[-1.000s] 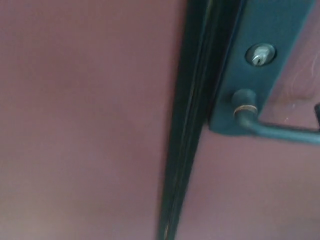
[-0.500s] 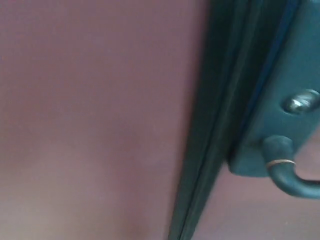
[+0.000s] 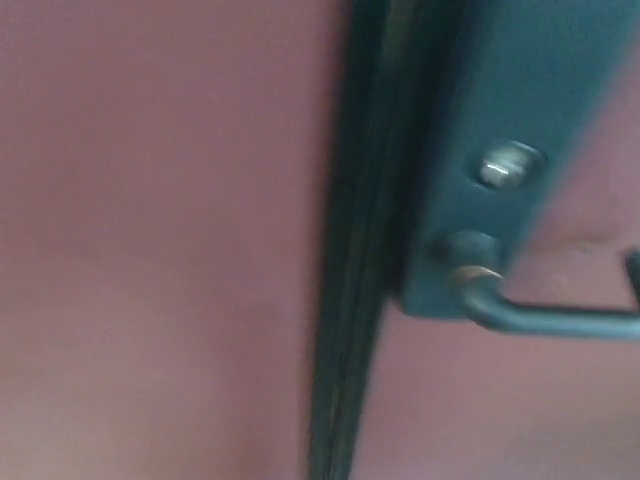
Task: The robot walks towards the door handle and put its right hand on it and twist the handle
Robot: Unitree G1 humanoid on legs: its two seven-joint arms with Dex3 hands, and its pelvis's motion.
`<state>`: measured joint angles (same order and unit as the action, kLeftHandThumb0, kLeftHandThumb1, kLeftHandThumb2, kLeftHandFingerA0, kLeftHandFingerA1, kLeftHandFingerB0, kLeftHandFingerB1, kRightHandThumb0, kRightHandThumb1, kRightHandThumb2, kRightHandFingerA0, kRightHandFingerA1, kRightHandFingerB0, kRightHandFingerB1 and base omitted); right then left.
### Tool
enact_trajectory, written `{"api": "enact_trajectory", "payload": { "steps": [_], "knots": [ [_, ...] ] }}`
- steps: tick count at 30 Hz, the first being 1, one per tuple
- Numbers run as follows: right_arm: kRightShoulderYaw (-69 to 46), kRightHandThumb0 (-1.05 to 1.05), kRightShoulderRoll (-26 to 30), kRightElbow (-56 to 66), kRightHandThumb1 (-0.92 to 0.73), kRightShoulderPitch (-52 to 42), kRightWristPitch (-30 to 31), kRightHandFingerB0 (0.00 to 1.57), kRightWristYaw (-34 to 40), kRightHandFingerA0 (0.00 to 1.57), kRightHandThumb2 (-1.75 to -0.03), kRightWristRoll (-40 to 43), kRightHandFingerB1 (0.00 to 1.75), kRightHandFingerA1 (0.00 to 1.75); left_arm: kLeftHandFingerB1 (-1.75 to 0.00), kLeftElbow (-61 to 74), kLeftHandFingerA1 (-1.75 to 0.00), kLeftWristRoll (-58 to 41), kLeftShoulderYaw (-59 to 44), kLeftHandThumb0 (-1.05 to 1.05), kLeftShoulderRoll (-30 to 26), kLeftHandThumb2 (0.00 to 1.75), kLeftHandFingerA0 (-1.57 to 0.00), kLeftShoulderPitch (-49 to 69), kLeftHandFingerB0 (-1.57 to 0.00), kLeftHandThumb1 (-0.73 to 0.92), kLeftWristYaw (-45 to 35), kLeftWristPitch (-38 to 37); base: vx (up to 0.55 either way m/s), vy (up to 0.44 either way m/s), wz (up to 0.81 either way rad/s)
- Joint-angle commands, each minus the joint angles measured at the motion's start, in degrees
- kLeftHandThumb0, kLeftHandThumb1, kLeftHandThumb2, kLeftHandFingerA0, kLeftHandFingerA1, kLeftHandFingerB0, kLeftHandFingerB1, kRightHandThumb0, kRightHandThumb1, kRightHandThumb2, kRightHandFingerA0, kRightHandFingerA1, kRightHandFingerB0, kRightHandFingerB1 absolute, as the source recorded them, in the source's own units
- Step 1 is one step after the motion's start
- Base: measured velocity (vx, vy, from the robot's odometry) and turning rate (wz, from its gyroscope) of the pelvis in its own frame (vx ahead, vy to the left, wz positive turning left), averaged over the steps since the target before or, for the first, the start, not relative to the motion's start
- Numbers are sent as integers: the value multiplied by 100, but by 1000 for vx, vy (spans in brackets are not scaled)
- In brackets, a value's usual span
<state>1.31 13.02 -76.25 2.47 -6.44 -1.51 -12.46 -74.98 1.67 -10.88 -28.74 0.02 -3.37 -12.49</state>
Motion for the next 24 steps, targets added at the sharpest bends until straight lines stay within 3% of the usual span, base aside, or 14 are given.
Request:
{"api": "enact_trajectory", "payload": {
  "steps": [1, 9, 24],
  "knots": [
    [-56, -25, 30, -14, -70, -22, 32, 49, -56, 61, -61, 71, 38, 42, -45, 2, -53, -7, -11, -23, -38, 57, -74, 44, -59, 57, -136, -1, -315, 95, 54],
    [-47, -26, 24, -11, -70, -37, 13, 51, -33, 61, -61, 33, 39, 42, -45, 27, -53, 16, 7, -22, -46, 57, -74, 51, -59, 58, -131, -22, -88, -31, 1],
    [-73, -26, 15, -38, -70, -12, 59, 50, -77, 61, -61, 56, 38, 42, -45, 18, -54, 30, 32, -23, -61, 57, -75, 10, -59, 57, -152, -46, -33, 114, 2]
  ]
}}
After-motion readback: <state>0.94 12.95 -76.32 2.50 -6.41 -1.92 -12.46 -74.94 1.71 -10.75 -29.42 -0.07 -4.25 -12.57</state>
